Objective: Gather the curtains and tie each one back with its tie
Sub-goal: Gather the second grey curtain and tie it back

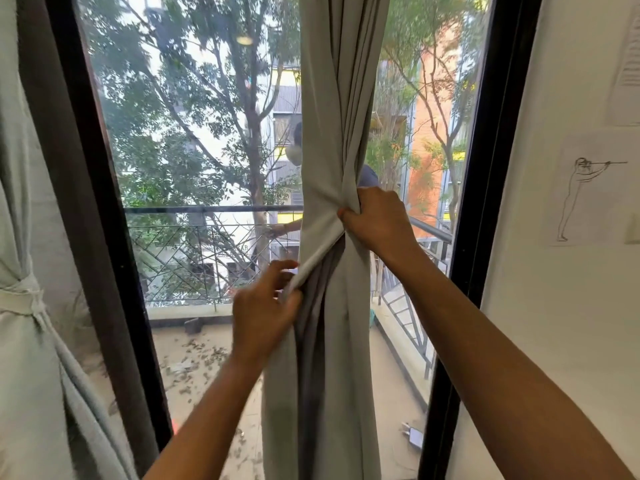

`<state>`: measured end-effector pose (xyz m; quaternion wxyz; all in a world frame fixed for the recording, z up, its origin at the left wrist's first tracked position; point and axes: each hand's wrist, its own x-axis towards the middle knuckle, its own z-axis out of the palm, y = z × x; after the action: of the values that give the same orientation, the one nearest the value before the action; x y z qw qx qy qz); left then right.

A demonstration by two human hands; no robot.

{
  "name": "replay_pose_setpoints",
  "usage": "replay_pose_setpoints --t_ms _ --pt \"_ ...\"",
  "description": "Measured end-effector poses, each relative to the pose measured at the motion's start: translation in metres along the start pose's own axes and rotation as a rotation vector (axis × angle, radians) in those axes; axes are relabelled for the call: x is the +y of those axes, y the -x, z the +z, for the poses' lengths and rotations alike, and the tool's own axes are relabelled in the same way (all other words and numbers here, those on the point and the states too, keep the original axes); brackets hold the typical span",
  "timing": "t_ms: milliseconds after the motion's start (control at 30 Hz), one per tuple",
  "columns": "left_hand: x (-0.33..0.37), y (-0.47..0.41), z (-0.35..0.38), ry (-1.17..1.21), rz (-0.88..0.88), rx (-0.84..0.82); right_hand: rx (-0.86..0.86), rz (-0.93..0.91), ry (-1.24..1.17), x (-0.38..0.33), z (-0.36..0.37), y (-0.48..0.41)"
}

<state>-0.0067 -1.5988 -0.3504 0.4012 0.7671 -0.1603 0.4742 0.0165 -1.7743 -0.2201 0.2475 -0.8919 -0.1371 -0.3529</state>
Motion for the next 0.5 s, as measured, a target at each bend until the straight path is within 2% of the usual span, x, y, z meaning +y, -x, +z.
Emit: replay_pose_setpoints --t_ms 33,100,167,267,300,400,500 --pt "-0.007 -0.007 -0.01 0.103 -0.079 0.03 0.002 -0.002 0.006 -0.001 0.001 0.0" --pt "-0.023 -0.022 -0.023 0.144 -0.11 0.062 0.001 -0.014 0.015 -0.004 0.004 -0.001" --pt "-0.034 -0.037 -0.025 0.217 -0.194 0.009 -0.003 -0.021 0.01 -0.01 0.007 -0.002" --pt "-0.042 -0.055 -0.025 0.534 -0.533 -0.246 -0.023 -0.01 -0.018 -0.013 0.008 -0.003" --pt "-0.046 -0.058 -0.027 0.6 -0.578 -0.347 -0.023 -0.006 -0.02 -0.012 0.008 -0.004" --pt "-0.05 -0.063 -0.034 0.701 -0.509 -0.477 -0.02 -0.003 0.003 -0.007 0.006 -0.004" --pt "-0.048 -0.053 -0.03 0.503 -0.311 -0.386 -0.019 -0.018 -0.006 -0.007 0.005 -0.002"
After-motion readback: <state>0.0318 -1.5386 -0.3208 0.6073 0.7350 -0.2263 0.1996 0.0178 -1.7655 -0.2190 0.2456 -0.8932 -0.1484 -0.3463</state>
